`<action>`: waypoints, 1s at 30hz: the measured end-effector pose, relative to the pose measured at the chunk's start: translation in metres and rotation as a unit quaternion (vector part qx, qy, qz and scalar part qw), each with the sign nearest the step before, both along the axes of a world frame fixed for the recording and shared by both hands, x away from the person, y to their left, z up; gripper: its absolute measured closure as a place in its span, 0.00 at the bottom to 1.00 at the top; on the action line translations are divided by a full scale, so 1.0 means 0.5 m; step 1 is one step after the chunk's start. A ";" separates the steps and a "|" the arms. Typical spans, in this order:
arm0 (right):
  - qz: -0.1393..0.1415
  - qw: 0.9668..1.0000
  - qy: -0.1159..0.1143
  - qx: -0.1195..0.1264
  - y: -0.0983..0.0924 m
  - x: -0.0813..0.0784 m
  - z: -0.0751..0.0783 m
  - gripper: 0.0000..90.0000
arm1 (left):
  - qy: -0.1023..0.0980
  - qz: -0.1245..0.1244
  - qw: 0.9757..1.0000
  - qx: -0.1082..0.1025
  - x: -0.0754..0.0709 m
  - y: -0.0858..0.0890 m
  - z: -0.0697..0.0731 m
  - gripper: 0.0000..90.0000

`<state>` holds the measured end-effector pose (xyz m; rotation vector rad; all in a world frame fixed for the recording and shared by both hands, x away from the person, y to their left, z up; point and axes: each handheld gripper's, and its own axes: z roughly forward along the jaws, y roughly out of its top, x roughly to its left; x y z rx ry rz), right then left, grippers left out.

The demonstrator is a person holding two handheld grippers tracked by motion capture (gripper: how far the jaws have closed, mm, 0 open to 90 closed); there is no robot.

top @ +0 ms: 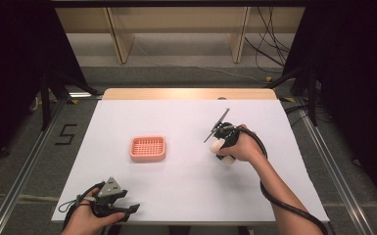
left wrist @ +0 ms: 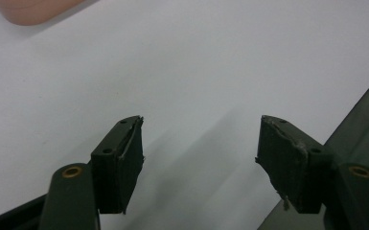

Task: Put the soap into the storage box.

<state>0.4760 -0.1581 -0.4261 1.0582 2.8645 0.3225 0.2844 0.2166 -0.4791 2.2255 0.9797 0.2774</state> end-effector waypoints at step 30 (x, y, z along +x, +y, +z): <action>0.006 1.000 -0.004 0.004 0.043 0.004 0.011 0.56 | -0.001 -0.002 1.000 -0.005 -0.002 -0.002 0.001 0.36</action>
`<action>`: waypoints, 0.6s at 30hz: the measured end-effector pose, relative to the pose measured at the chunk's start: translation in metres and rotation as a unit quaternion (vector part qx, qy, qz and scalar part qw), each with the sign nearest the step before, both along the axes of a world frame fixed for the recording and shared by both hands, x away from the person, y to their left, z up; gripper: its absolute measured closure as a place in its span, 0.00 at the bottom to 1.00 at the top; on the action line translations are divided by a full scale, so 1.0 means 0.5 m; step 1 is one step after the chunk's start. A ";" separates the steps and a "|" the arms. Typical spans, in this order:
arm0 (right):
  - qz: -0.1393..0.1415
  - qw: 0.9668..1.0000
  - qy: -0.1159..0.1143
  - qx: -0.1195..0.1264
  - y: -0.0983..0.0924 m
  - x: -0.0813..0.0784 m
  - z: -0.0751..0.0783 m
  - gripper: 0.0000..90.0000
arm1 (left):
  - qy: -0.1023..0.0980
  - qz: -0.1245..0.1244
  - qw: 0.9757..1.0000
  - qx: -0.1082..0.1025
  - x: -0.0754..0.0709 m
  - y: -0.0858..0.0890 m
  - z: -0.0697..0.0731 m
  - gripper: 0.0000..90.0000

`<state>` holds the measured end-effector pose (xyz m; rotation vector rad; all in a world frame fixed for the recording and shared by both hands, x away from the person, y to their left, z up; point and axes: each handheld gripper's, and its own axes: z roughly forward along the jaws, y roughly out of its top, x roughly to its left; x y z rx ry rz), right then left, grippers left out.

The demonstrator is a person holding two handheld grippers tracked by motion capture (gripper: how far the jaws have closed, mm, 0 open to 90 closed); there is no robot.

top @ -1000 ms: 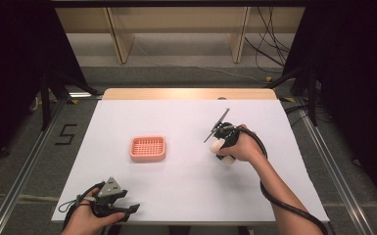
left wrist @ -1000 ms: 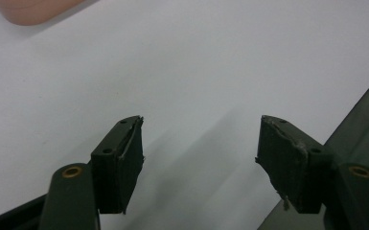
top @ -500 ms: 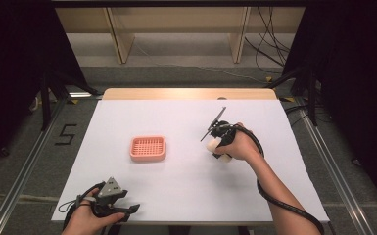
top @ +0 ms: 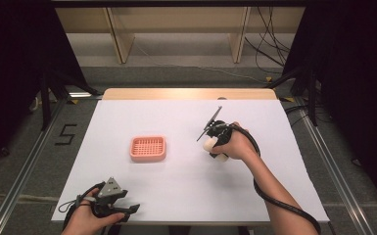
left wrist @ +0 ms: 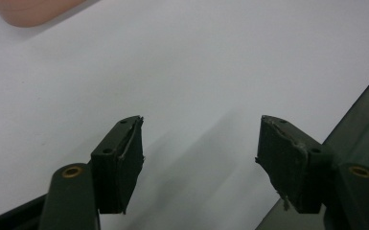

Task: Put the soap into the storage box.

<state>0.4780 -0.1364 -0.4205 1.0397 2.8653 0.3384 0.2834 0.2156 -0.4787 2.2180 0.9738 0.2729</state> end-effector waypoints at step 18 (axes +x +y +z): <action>0.021 1.000 -0.011 0.001 0.016 0.007 0.005 0.56 | -0.001 0.001 1.000 0.000 0.000 0.000 0.000 0.36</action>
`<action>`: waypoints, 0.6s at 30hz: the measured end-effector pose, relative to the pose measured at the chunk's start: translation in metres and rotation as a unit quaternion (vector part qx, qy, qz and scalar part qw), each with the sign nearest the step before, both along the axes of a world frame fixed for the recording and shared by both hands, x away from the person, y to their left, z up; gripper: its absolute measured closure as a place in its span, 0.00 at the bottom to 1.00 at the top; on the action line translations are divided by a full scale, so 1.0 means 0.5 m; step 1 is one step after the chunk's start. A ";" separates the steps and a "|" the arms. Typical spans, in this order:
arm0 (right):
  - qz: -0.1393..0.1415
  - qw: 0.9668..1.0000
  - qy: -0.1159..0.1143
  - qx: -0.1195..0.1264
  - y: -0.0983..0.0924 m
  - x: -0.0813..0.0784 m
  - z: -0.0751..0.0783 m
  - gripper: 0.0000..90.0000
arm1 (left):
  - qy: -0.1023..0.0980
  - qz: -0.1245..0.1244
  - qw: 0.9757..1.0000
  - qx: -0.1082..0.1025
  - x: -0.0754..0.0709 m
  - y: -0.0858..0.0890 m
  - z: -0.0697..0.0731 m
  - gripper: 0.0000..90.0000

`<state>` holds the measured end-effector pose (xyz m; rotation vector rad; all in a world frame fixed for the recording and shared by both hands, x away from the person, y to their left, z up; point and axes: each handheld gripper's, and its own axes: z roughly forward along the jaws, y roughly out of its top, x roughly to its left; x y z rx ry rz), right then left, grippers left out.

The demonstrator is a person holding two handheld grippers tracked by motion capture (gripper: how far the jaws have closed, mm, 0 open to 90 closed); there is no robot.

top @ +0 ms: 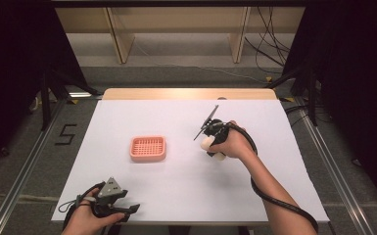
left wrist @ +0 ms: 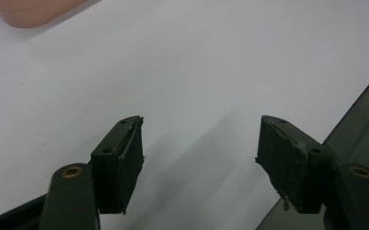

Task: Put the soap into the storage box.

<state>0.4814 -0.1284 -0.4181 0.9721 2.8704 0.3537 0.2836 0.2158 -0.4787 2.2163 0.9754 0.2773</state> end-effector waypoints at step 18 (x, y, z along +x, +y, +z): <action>0.000 1.000 0.007 -0.008 0.030 0.001 0.005 0.56 | 0.005 0.008 1.000 -0.005 -0.002 0.002 0.000 0.36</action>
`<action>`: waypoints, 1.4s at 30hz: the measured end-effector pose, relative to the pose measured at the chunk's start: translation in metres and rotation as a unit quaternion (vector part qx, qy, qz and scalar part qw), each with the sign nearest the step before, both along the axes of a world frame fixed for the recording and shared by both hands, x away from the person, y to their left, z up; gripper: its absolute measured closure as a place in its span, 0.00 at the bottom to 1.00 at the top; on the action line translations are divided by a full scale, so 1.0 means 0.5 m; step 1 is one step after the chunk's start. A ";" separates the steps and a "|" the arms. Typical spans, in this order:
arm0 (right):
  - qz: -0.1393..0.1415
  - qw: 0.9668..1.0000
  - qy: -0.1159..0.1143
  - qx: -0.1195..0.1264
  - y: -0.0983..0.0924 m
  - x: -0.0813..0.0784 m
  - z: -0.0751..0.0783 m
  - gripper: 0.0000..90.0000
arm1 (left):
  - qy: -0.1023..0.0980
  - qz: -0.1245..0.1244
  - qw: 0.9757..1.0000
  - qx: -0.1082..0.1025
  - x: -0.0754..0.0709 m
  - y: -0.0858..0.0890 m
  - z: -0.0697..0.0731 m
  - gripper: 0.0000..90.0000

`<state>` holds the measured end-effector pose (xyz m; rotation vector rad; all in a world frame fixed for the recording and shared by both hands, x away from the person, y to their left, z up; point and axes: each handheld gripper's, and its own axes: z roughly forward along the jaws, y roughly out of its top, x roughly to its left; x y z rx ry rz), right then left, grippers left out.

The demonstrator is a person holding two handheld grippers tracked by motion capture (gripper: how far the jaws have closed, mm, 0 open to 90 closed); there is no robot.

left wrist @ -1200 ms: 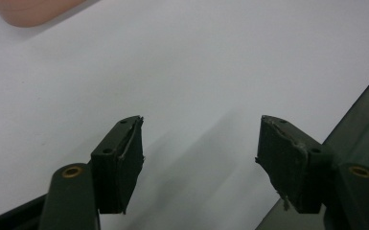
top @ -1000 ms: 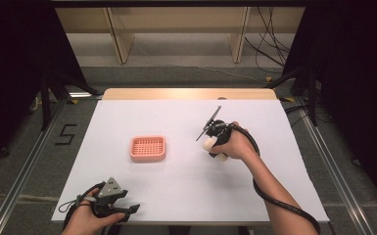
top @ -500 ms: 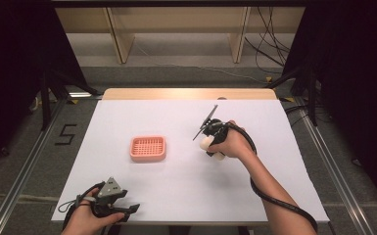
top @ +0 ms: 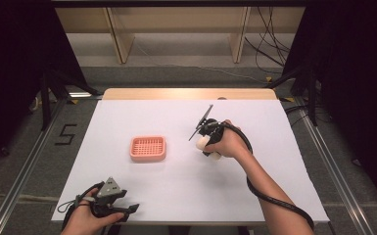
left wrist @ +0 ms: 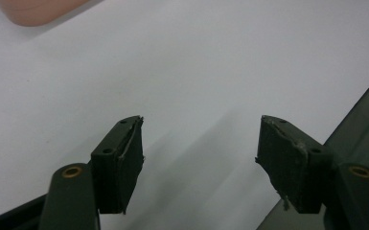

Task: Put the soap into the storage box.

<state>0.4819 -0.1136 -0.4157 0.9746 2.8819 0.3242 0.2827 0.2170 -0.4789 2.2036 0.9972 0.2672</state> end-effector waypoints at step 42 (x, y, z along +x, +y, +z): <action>0.036 0.999 -0.012 -0.001 0.054 0.013 0.010 0.56 | -0.002 0.002 1.000 0.006 -0.001 0.003 0.000 0.36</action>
